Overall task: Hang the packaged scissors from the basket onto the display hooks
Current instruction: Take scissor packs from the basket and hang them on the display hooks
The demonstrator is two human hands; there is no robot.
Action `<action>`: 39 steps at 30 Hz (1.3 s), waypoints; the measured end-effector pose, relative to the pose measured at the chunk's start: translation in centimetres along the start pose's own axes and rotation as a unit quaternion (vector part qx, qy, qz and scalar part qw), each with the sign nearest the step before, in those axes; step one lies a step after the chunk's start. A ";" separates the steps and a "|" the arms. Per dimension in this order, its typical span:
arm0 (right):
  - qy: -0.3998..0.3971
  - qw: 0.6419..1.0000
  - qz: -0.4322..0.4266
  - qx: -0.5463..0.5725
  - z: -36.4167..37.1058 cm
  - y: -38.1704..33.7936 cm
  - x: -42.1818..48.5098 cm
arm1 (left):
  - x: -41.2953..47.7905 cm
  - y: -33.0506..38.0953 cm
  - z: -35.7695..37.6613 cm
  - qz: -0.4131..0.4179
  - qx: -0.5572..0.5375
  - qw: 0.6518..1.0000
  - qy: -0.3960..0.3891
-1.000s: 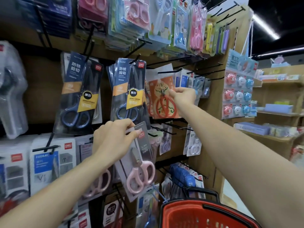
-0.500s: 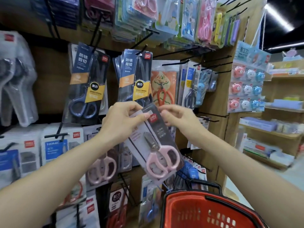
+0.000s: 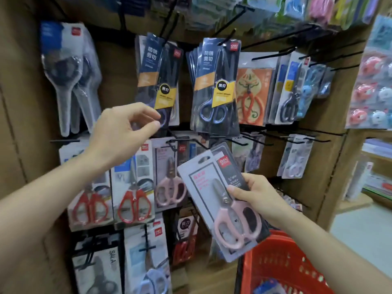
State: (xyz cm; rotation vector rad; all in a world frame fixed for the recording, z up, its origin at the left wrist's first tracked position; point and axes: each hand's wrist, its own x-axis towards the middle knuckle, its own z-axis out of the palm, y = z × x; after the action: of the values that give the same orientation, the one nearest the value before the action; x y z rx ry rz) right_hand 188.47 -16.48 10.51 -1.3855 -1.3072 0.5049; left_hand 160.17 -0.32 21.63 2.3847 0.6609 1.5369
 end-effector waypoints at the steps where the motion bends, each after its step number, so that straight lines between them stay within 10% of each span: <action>1: 0.000 1.000 0.003 0.018 0.8 0.4 0.0 | -0.8 -1.0 -0.4 -0.001 0.046 0.999 -0.019; 5: 0.016 0.998 0.014 0.066 3.9 1.6 1.1 | -3.3 -3.4 -1.1 0.022 0.157 0.982 -0.102; 22: 0.080 0.988 0.046 0.121 10.8 2.5 5.1 | -4.9 -4.5 0.9 0.067 0.037 0.996 0.042; 39: 0.135 0.979 0.118 -0.102 12.8 4.6 7.0 | -6.3 -3.8 3.0 -0.010 0.053 0.997 0.057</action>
State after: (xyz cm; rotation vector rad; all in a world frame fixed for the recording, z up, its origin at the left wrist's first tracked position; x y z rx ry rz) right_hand 181.46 -3.98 5.14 -1.7271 -1.0000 0.3322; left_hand 159.73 0.07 13.71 2.3710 0.8072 1.6809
